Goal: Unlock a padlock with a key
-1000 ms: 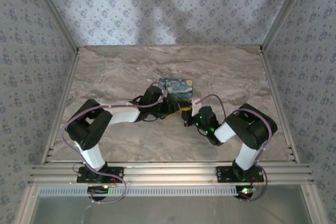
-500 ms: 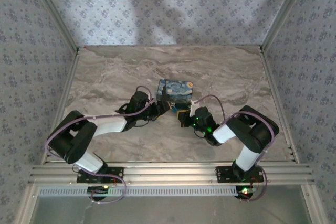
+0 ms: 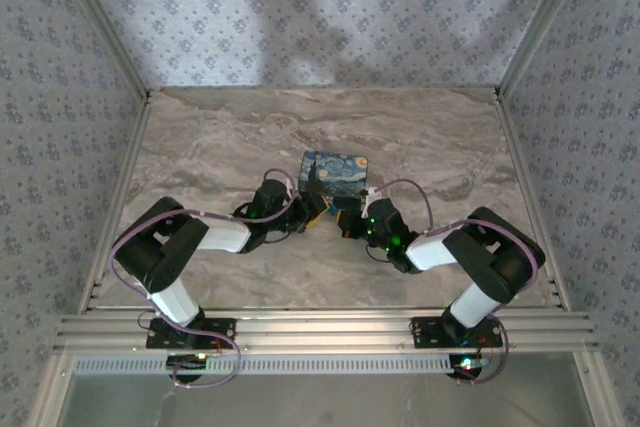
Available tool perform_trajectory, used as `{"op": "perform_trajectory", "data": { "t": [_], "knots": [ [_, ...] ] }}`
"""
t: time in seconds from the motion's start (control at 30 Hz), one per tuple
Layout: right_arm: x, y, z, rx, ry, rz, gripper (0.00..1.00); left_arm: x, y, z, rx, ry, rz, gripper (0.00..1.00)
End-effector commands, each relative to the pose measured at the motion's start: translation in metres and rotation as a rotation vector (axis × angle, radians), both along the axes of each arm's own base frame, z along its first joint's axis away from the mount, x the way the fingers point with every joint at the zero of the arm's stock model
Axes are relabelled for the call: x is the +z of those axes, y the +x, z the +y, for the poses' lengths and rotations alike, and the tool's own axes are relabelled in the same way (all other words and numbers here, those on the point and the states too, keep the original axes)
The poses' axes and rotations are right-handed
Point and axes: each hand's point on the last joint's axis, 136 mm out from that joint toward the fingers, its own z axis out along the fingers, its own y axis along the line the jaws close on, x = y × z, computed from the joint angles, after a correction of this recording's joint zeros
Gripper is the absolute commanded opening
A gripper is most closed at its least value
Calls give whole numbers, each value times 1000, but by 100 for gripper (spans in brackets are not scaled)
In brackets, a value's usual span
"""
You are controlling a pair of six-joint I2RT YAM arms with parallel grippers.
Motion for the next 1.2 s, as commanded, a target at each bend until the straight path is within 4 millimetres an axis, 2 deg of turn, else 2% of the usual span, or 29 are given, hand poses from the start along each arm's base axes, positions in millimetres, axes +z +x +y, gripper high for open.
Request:
{"op": "perform_trajectory", "data": {
  "t": [0.0,0.9,0.97,1.17],
  "knots": [
    [12,1,9,-6,58,30,0,9,4,-14,-15,-47,-20,50],
    [16,6,9,-77,196,147,0,-12,11,-36,10,-74,32,35],
    [16,7,8,-82,207,153,0,-11,12,-38,10,-77,33,32],
    [21,9,4,-92,230,151,0,-13,12,-39,10,-73,37,15]
  ]
}}
